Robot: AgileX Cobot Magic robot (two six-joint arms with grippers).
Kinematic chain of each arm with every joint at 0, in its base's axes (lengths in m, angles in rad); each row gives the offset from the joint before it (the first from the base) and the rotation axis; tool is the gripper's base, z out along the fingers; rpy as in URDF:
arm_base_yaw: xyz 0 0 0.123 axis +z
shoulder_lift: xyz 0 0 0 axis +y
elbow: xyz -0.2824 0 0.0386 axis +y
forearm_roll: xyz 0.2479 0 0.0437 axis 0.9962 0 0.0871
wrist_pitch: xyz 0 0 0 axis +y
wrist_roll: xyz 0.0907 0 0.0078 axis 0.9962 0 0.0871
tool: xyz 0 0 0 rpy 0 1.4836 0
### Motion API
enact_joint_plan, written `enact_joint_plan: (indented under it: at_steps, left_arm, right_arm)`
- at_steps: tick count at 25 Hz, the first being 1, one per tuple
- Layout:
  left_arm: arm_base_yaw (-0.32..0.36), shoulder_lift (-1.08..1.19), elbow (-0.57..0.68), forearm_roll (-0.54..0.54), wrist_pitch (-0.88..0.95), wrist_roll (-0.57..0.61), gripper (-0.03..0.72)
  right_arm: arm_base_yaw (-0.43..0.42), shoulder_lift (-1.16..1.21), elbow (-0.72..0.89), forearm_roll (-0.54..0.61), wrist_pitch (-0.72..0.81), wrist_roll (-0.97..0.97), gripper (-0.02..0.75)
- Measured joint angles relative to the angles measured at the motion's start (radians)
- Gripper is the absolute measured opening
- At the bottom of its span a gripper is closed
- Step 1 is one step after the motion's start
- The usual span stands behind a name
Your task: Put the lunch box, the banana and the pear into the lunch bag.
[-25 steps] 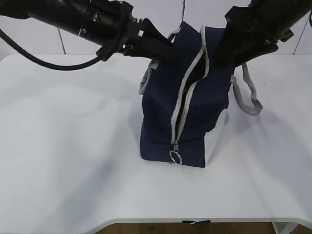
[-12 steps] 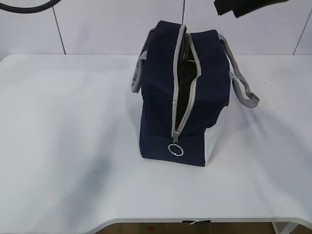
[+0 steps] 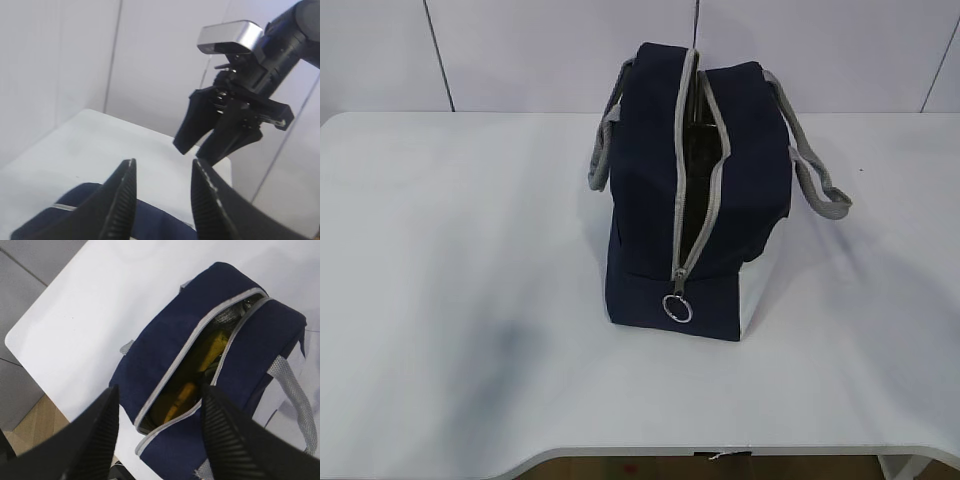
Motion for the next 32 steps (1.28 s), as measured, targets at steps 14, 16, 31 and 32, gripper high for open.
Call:
enact_joint_plan:
  at_steps: [14,16,31,32]
  left_arm:
    - [0.062,-0.256,-0.002,0.086,-0.064,-0.050,0.279]
    - [0.062,-0.296,-0.002,0.118,-0.078,-0.083,0.279]
    - [0.062,-0.559,-0.003,0.421,-0.146,-0.349,0.265]
    - [0.062,-0.576,-0.003,0.435,-0.146,-0.362,0.262]
  right_arm:
    - [0.000,-0.060,0.000,0.085,0.004,-0.009,0.422]
    - [0.000,-0.062,0.000,0.097,0.004,-0.009,0.422]
    - [0.000,-0.149,0.000,0.115,0.005,0.018,0.422]
    - [0.000,-0.161,0.000,0.115,0.005,0.020,0.422]
